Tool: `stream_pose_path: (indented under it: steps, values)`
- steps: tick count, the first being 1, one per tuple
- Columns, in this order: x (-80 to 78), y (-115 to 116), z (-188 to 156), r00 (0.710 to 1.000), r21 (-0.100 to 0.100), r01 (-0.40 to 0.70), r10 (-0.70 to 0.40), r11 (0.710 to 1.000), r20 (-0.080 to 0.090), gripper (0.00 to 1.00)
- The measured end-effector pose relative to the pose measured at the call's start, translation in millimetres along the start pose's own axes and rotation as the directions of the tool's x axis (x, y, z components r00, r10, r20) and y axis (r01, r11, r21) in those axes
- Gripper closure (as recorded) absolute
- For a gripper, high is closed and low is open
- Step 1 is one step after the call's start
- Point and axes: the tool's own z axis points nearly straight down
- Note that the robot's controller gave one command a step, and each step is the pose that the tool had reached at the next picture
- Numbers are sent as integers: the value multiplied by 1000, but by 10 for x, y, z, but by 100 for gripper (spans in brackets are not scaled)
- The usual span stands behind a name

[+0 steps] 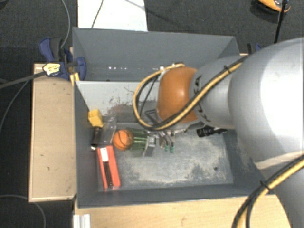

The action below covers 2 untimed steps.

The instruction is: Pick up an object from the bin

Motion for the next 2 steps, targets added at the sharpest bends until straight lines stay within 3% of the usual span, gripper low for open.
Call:
stream_pose_path:
  steps: [1, 2]
  values:
    - [18, 26, -408, 1000, 2, -7, 7, 1000, -7, 100]
    - [-88, 34, -792, 1000, -2, -10, 10, 1000, 4, 100]
